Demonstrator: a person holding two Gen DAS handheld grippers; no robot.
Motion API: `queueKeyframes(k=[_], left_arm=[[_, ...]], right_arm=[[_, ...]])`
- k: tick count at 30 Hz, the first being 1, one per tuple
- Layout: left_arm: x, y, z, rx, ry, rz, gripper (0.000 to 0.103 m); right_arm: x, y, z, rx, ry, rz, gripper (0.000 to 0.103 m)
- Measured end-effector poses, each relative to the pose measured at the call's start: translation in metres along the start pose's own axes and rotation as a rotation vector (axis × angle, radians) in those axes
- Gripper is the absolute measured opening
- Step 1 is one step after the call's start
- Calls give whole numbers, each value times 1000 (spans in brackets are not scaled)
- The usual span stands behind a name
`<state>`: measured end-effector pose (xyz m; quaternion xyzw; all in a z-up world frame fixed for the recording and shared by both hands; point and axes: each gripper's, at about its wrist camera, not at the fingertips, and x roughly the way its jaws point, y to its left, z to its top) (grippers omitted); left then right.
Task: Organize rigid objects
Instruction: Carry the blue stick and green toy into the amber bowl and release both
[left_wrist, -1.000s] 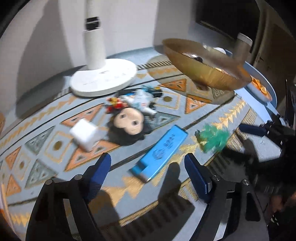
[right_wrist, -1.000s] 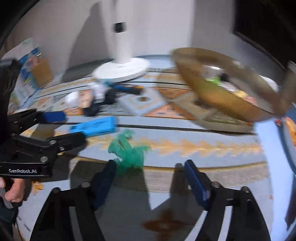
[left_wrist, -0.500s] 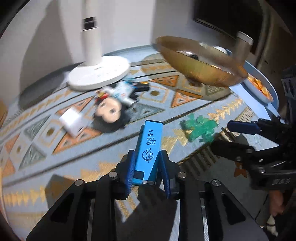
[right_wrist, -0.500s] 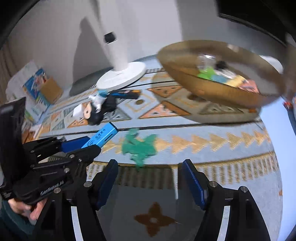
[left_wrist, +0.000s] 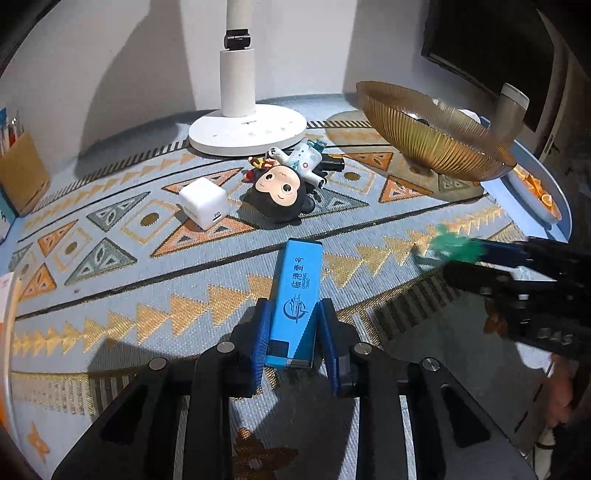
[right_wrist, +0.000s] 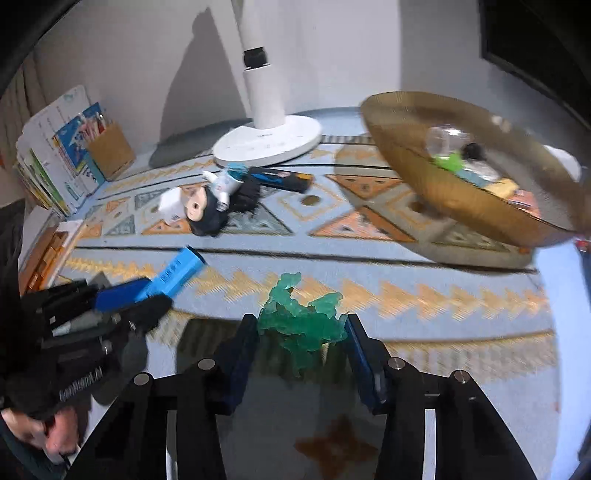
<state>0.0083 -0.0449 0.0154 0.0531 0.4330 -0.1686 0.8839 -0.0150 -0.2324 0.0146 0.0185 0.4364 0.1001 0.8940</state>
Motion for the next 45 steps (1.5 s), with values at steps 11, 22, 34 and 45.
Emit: queueKeyframes(k=[11,22,34,45], left_arm=[[7,-7,1,41,12,97,76],[5,-19,-5,100,-9,36,22],[-64,-35,39,37,-189,-16,21],[-116,-95,142,66,-422,-107,21]], right_arm=[[-15,-31,-28,65,44,102,64],[-6,-3,-28,-3,12,-94,46],[-117,-75,13,186,-229,67,46],[-213,-137,74,210,-503,-247,46]])
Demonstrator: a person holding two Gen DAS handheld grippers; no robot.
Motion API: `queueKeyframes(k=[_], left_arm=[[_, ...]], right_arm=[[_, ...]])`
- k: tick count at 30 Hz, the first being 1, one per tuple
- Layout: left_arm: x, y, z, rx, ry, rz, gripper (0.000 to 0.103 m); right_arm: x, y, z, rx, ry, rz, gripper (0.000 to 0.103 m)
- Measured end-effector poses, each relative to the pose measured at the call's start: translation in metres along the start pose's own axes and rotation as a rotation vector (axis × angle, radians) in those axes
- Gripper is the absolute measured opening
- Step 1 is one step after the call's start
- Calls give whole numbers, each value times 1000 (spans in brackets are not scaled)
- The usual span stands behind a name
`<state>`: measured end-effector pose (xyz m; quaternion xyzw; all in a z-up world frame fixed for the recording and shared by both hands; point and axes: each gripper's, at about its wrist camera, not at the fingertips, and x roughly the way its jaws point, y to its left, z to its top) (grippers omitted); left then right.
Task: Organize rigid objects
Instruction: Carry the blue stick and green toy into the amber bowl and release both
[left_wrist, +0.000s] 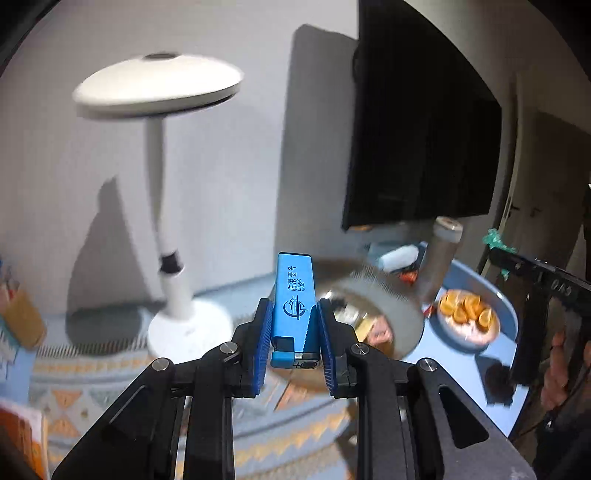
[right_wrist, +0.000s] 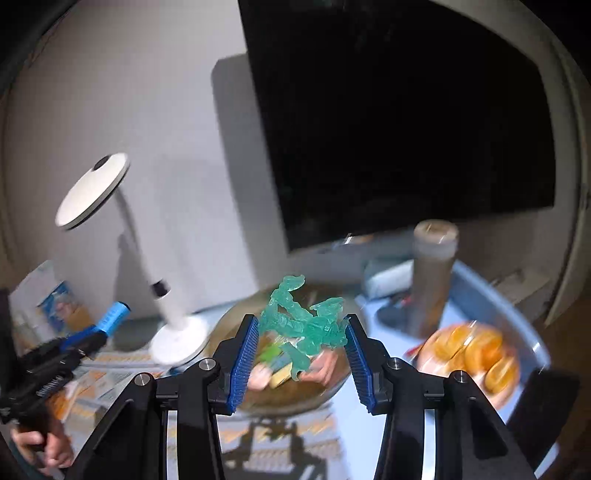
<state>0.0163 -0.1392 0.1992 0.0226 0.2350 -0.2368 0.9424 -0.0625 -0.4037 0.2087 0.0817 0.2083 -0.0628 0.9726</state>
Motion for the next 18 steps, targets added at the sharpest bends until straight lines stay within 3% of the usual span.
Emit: queueKeyframes(k=[3,13,18], left_arm=[[33,-13,7,1,31,-14,21],[130,-24,-32,-34,210,-60,21],[156,-28,-34,-28,232,-76,23]], right_arm=[[24,3,2,-38,21,-71,46],[113,-21,-27,-28,223,-95,46],[148,-29,-29,-41,277,-115,47]])
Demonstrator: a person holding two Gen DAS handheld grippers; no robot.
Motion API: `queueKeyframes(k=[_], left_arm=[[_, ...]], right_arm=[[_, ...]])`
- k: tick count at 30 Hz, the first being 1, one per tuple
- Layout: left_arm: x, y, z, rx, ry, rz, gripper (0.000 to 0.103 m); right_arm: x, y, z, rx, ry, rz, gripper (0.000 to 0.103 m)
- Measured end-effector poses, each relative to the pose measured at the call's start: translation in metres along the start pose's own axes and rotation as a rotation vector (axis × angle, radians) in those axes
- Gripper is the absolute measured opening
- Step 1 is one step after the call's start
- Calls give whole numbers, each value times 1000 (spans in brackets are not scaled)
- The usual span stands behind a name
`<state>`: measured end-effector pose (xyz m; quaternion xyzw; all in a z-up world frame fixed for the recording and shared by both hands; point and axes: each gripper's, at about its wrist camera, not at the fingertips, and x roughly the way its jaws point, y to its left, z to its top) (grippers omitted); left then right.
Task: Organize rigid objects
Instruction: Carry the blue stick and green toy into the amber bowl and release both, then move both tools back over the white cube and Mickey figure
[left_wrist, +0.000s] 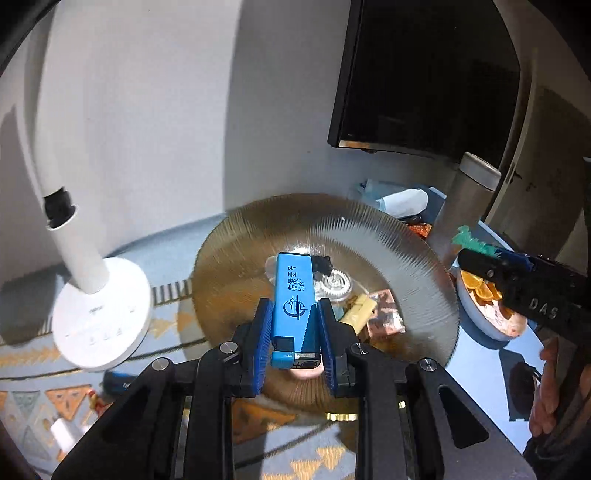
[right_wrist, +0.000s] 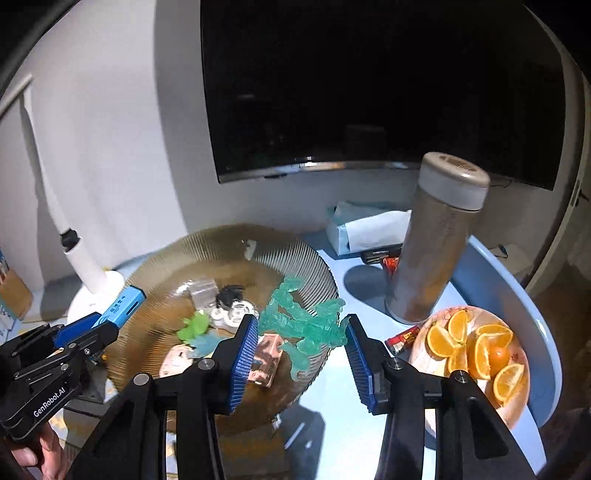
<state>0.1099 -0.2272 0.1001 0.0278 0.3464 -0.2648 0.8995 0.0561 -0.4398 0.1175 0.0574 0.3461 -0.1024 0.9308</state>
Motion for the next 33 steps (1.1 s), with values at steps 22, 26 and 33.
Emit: queueKeyframes(k=[22,26,33], left_arm=[[-213,126,-37,-213,-246,63,102],[-238,152,-63,-252,-239,81,102],[-213,187,-123,-290,-94,121,102]], right_arm=[[-101,63,-28,23,-59,326,78],[-116,95,-46,5,-51,408,85],[-91,146,-87,19,101,513,85]])
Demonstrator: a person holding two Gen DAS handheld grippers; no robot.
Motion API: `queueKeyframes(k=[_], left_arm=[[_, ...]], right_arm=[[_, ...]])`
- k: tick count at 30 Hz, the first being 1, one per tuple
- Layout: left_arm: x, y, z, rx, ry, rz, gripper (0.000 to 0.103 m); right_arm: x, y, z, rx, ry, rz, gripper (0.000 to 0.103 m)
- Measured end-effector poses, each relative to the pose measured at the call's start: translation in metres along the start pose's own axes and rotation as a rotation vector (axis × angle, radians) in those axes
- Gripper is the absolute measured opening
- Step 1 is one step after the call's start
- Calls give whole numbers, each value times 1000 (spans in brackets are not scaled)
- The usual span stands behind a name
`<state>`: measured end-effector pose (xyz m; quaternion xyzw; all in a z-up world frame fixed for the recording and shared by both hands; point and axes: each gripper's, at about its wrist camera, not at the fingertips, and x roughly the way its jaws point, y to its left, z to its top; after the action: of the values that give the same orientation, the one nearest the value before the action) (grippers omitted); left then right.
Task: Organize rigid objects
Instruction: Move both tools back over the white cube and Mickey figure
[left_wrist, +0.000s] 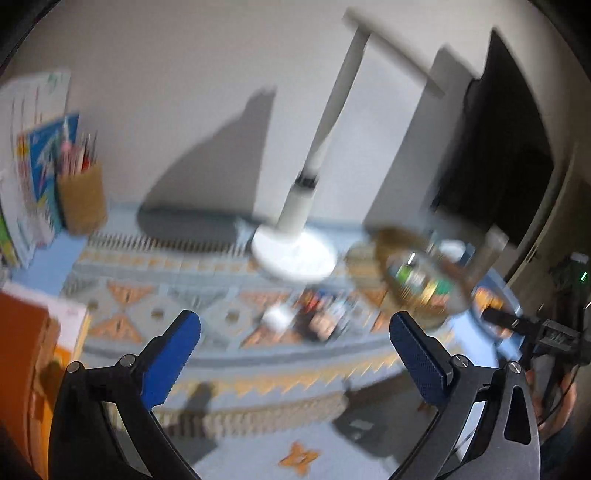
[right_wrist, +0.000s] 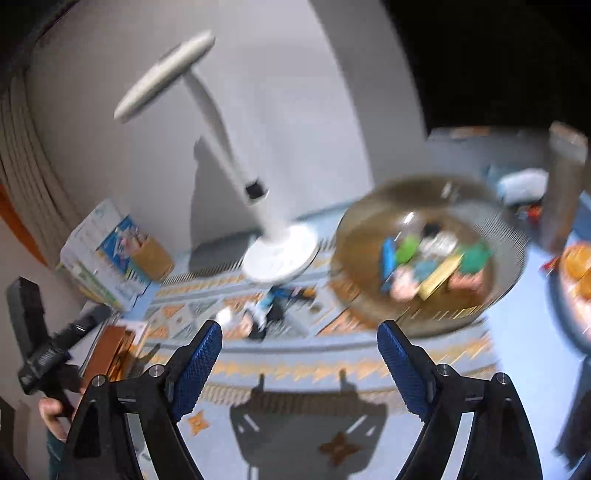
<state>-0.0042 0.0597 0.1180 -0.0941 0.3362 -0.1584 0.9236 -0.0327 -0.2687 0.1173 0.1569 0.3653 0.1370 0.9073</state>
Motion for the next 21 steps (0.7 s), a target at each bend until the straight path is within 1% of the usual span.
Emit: queueKeyframes(k=[2,4,6,7,9,10,12,13,15,16,18,21], left_arm=[[25,13,-23,7,86,21,102],[39,26,-41,-20,131,38,102],[49,35,-55,-57,147,33,102],[52,39,-61,-72,145,35,102],[56,42,-69,-65,149,48,102],[58,42,-71,-51,156,55,102],[59,44,-73,-55,164,30,102],[58,45,-73,-60,163,17,102],[59,45,-72,-72,162,10,102],[60,46,-72,-77,166,14,102],[63,45,-72,-71,183,23,102],[67,38,-73,-34,207,30,102]], right_arm=[[18,1,-12,14,46,4,85],[40,1,-25,27,103,2,85],[59,-1,-36,26,140,-7,85],[64,-3,-39,18,143,-14,85],[75,-2,-48,-31,133,-64,85],[80,-1,-53,-73,116,-111,85],[88,2,-60,-163,87,-201,85],[91,2,-63,-191,91,-225,85],[96,-1,-65,-184,101,-188,85],[97,-1,-66,-189,102,-183,85],[100,0,-67,-214,101,-208,85],[107,2,-68,-230,131,-192,85]])
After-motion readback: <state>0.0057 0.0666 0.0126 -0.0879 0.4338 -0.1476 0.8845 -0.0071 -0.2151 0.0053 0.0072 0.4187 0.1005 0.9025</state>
